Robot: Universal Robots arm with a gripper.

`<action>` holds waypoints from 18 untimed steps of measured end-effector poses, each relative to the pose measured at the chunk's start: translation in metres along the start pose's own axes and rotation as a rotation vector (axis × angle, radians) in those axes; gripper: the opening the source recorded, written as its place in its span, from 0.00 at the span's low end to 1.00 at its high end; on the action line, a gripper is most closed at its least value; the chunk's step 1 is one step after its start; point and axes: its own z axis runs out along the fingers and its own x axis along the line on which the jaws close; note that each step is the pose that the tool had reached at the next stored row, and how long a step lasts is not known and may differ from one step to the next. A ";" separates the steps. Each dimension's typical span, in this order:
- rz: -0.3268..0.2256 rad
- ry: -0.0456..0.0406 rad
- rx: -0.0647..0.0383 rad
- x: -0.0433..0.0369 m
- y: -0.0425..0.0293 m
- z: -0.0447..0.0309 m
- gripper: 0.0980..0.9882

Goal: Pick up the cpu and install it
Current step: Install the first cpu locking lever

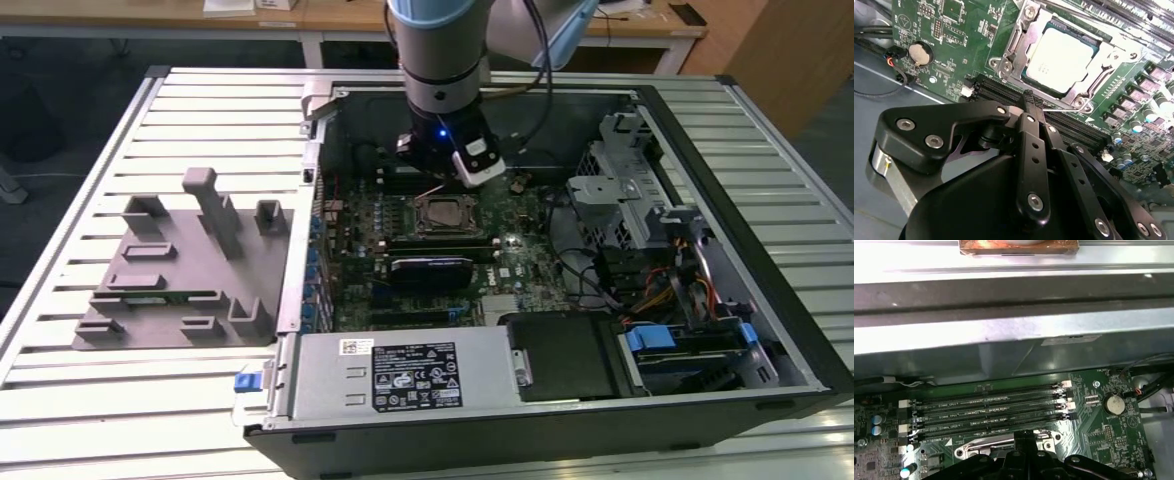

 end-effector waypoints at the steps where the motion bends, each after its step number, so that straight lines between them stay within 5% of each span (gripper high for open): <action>1: 0.000 0.0000 0.000 0.0007 0.0006 0.0002 0.01; 8: 0.000 -0.0004 0.001 0.0055 0.0045 0.0026 0.01; 18: 0.014 -0.0058 0.017 0.0083 0.0103 0.0116 0.01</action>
